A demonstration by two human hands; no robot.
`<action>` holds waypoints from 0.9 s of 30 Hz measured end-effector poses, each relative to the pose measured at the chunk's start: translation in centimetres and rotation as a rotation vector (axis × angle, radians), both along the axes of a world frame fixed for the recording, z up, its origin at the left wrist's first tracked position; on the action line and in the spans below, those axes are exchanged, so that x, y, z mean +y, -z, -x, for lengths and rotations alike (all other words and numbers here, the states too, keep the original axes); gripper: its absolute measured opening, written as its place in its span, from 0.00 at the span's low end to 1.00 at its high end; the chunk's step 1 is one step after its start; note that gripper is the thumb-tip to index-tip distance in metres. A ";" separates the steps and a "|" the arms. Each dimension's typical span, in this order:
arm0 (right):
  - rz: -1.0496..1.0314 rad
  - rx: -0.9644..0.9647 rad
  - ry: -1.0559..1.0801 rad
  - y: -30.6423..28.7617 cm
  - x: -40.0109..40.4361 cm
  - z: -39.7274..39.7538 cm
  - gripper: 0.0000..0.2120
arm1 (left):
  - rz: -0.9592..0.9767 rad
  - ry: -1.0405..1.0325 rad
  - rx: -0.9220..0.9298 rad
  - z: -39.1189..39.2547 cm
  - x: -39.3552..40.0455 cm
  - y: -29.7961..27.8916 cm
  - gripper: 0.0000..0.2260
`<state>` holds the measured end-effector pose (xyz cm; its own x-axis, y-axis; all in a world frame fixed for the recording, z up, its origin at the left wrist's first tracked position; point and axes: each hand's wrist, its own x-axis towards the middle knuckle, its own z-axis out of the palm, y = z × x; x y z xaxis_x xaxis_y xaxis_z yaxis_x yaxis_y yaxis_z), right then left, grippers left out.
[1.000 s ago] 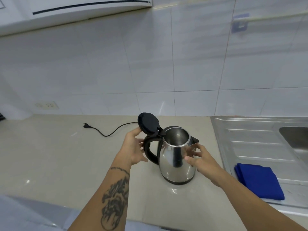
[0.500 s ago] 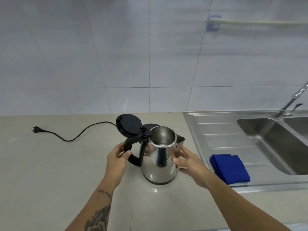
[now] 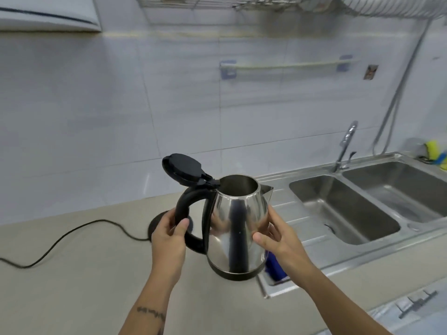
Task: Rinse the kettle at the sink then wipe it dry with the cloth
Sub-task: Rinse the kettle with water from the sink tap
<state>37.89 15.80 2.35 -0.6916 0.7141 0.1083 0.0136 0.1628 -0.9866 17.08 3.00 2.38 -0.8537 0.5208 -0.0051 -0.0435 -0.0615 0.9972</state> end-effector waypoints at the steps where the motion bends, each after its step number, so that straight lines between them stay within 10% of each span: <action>1: -0.011 0.019 0.016 -0.4 1.0 -1.4 0.22 | 0.008 0.023 0.003 -1.2 1.2 -0.2 0.14; 16: -0.085 -0.126 0.111 -2.8 18.5 -22.9 0.39 | 0.129 0.118 0.063 -23.4 19.0 -1.8 0.13; 23: -0.084 -0.150 0.097 -2.1 24.7 -26.8 0.27 | 0.211 0.106 0.067 -26.8 25.8 -1.7 0.12; 27: -0.004 -0.146 0.008 -0.8 27.9 -27.5 0.44 | 0.215 0.128 0.038 -26.5 29.6 -0.5 0.12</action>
<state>65.39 43.69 3.17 -0.6947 0.7193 0.0096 0.1581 0.1657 -0.9734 43.58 32.64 2.93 -0.7827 0.6148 -0.0966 0.0005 0.1559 0.9878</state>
